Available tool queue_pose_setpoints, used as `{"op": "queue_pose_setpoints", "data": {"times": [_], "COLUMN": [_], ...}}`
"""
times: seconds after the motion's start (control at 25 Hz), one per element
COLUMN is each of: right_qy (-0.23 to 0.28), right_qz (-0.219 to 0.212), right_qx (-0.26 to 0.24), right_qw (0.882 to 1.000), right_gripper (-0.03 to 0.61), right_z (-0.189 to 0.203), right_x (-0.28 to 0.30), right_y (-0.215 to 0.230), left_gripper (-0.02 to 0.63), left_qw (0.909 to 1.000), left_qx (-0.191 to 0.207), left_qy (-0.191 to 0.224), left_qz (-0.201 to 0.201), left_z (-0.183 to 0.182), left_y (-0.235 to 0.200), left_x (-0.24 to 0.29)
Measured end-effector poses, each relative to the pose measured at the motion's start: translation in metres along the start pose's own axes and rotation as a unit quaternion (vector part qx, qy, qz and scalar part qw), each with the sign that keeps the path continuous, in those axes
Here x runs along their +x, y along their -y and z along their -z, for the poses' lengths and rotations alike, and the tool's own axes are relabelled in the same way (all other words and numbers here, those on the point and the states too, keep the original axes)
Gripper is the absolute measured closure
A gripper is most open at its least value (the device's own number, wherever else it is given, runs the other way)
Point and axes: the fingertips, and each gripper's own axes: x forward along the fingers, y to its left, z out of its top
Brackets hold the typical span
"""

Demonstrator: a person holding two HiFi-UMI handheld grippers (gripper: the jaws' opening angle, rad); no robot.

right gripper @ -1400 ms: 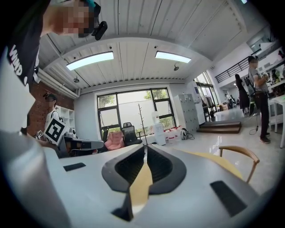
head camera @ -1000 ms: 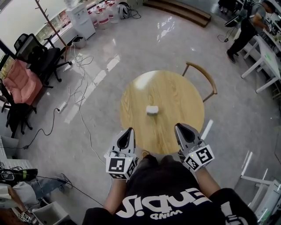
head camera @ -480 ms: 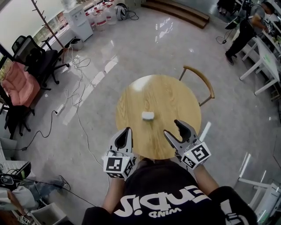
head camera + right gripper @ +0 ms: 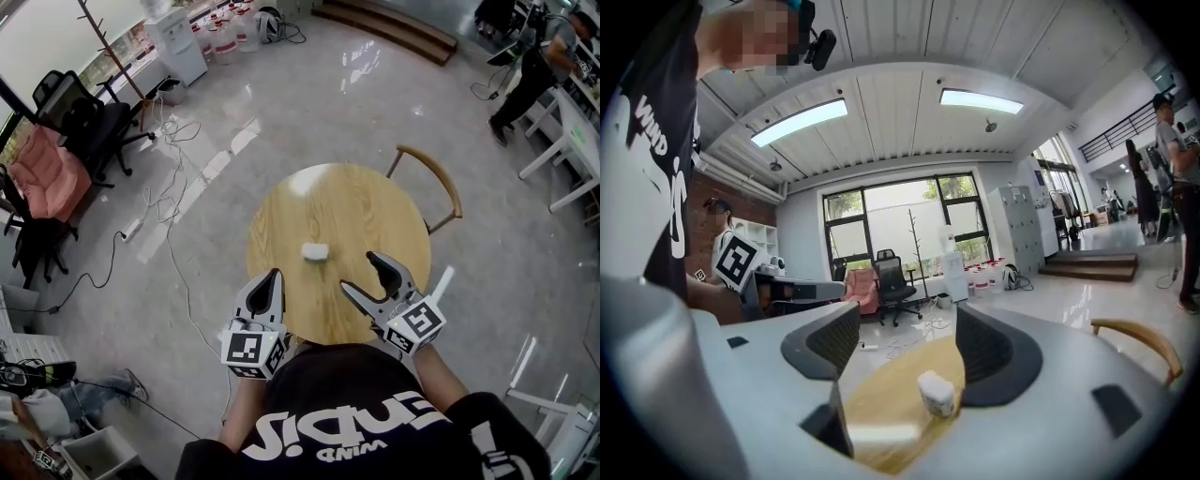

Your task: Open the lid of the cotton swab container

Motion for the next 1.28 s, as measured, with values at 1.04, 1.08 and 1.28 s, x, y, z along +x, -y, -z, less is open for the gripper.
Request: {"op": "queue_pose_setpoints", "data": {"times": [1.04,1.08,1.28], "right_qy": [-0.123,-0.130,-0.162], "right_qz": [-0.060,-0.060,-0.067], "right_qx": [-0.023,-0.024,-0.028], "right_qw": [0.990,0.989,0.984], "right_gripper": [0.276,0.276,0.276], "right_z": [0.121,0.128,0.160], "right_x": [0.062,0.066,0.078], "right_y": [0.038,0.040,0.053], "left_gripper": [0.607,0.607,0.607], "left_qw": [0.9998,0.9998,0.9997], "left_qx": [-0.001,-0.004,-0.008], "left_qy": [-0.015,-0.014,-0.018], "left_qz": [-0.014,-0.014,-0.017], "left_z": [0.005,0.005,0.008], "left_y": [-0.007,-0.008,-0.009], "left_x": [0.027,0.028,0.036]}}
